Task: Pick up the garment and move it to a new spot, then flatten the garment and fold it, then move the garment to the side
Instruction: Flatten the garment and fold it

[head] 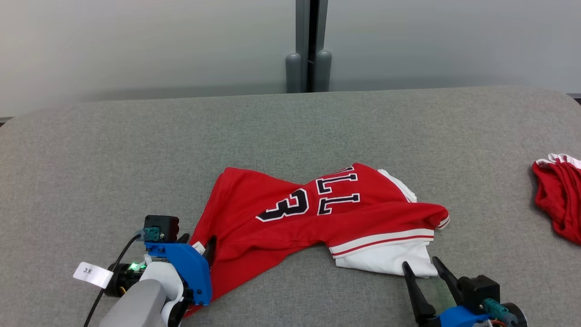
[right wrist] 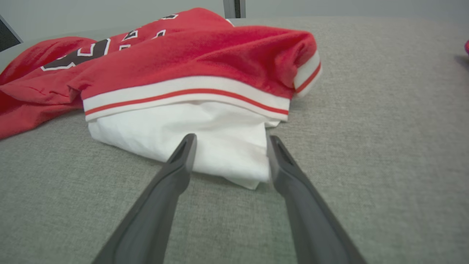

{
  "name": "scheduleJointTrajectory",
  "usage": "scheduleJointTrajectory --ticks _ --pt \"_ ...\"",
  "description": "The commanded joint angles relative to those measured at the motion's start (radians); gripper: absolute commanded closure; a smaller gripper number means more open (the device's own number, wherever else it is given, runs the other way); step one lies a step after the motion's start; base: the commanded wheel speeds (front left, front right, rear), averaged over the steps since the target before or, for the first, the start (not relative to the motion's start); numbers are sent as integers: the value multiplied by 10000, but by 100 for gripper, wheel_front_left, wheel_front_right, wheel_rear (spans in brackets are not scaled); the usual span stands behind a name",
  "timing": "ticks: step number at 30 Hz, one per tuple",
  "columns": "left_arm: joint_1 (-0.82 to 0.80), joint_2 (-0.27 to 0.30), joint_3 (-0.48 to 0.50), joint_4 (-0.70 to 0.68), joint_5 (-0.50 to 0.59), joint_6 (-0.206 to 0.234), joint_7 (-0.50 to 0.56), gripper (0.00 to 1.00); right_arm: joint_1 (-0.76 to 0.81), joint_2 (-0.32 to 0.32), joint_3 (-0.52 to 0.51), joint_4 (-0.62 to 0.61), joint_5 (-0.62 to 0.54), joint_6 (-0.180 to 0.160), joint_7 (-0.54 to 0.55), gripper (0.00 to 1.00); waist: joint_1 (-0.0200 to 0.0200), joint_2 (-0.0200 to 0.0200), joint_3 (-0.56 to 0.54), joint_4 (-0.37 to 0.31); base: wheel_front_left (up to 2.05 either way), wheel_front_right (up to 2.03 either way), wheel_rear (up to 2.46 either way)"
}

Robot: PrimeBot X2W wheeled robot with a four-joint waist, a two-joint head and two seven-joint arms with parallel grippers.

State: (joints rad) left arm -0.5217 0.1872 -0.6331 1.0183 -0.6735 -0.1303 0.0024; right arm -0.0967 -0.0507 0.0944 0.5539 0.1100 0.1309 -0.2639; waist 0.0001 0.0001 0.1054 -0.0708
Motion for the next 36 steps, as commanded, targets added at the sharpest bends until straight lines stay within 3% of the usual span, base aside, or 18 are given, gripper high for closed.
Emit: scheduleJointTrajectory --ticks 1,2,3,4,8,21,29,36 --pt "-50 -6 -100 96 -114 -9 121 0 -85 -8 12 -5 56 -3 -2 0 -1 -1 20 3 0 0 0" --pt "-57 -6 -178 130 -189 -9 203 23 -109 -8 18 -1 50 -3 -2 0 -1 -1 39 3 0 0 0" --pt "-68 7 -228 172 -267 -9 226 73 -134 -8 27 6 46 -3 -2 0 -1 -1 54 6 0 0 0" --pt "-83 19 -291 209 -329 -9 221 100 -165 -8 28 18 43 -3 -2 0 -1 -1 63 11 0 0 0" --pt "-226 71 -578 206 -504 -9 60 100 -191 -8 21 67 59 -3 -2 0 -1 -1 -4 80 0 0 0" --pt "-811 58 -1092 -812 -824 -9 -2147 100 398 -10 -129 355 247 -3 -2 0 -1 -1 -1033 652 0 0 0" --pt "-382 163 -1057 -824 -770 69 -2497 100 644 -8 -254 406 281 -3 -2 0 -1 -1 -1275 870 0 0 0" --pt "-975 442 -814 -465 -672 222 -2611 100 346 -10 -86 355 187 -3 -2 0 -1 -1 -959 495 0 0 0"
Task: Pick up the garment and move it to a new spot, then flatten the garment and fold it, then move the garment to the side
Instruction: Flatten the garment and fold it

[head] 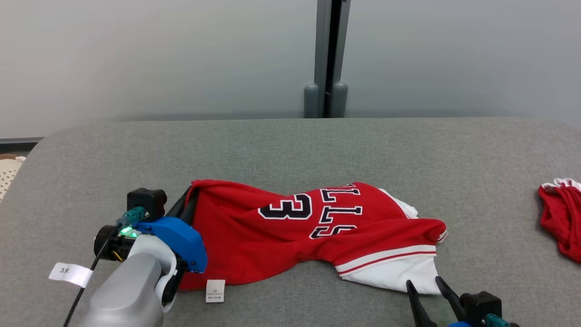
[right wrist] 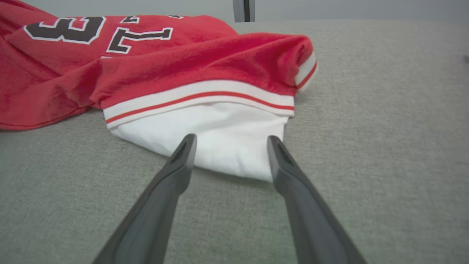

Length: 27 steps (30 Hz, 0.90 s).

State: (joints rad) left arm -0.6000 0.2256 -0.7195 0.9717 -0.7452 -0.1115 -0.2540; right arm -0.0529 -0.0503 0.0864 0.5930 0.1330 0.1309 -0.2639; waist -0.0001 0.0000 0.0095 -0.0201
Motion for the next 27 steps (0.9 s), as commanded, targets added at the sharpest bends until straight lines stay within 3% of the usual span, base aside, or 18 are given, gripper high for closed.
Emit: scheduleJointTrajectory --ticks 1,9,13,18,27 --pt "-276 120 69 91 79 47 -56 100 -122 -14 32 -49 -42 -3 -2 0 1 0 77 -103 0 0 0" --pt "-1385 430 262 760 309 107 -106 100 -524 -14 265 -252 98 -3 -2 0 1 0 781 -725 0 0 0" --pt "-1704 486 760 596 466 559 -126 0 -630 -13 214 -340 171 -3 -2 0 1 0 884 -818 0 0 0" --pt "-706 555 1750 -747 1238 1331 -120 0 -573 -10 99 -411 150 -3 -2 0 1 0 722 -689 0 0 0" --pt "2156 40 3462 -2017 2062 1417 -123 0 -187 -12 27 -470 208 -3 -2 0 1 0 47 -418 0 0 0"
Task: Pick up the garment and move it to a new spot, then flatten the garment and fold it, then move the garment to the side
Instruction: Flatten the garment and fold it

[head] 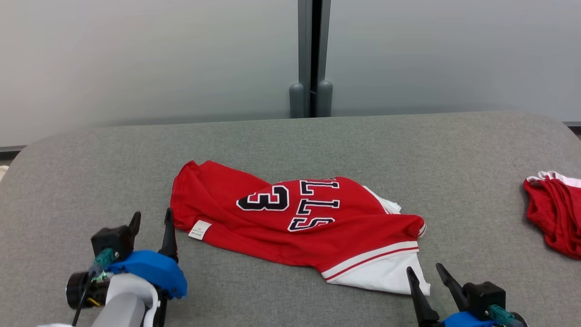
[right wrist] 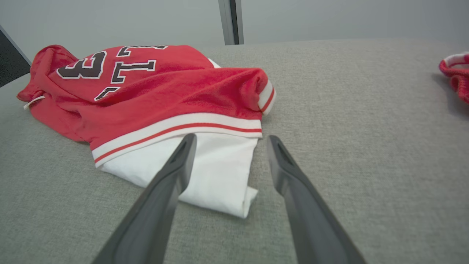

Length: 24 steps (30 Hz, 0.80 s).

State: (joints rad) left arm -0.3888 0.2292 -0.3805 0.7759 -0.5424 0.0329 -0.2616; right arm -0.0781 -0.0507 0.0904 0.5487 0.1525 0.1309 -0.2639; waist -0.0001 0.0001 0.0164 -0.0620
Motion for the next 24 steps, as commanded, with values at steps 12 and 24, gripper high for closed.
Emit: scheduleJointTrajectory --ticks 12,24 --pt "2362 -1035 1674 -746 998 -441 -47 0 408 -10 -133 -60 71 -3 -2 0 1 -1 -322 137 0 0 0" --pt "1171 -841 1884 87 2238 -832 -47 0 27 -10 -2 -376 5 -3 -2 0 1 -1 396 -160 0 0 0"
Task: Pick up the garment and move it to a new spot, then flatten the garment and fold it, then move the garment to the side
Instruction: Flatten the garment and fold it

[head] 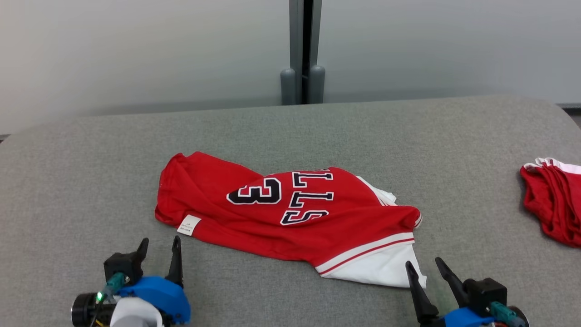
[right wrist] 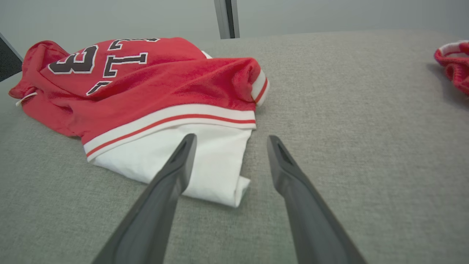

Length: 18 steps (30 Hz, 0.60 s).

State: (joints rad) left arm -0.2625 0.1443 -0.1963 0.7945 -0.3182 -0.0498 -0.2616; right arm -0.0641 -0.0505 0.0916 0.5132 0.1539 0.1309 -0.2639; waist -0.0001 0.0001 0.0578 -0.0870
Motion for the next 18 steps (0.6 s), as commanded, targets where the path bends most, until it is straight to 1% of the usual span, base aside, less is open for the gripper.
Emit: scheduleJointTrajectory --ticks 1,9,12,18 --pt "-298 60 17 33 86 -29 -47 0 -186 -11 19 -83 -10 -3 -2 0 1 -1 156 56 0 0 0" --pt "-1537 331 -130 681 772 -179 -48 0 -647 -11 27 -261 -92 -3 -2 0 1 -1 1097 -96 0 0 0" --pt "-1773 335 -42 1071 862 -108 -46 0 -719 -11 -2 -256 -129 -3 -2 0 1 -1 1221 -124 0 0 0" --pt "-2083 387 -220 1342 1173 -271 -48 0 -817 -11 -53 -213 -147 -3 -2 0 1 -1 1351 -135 0 0 0"
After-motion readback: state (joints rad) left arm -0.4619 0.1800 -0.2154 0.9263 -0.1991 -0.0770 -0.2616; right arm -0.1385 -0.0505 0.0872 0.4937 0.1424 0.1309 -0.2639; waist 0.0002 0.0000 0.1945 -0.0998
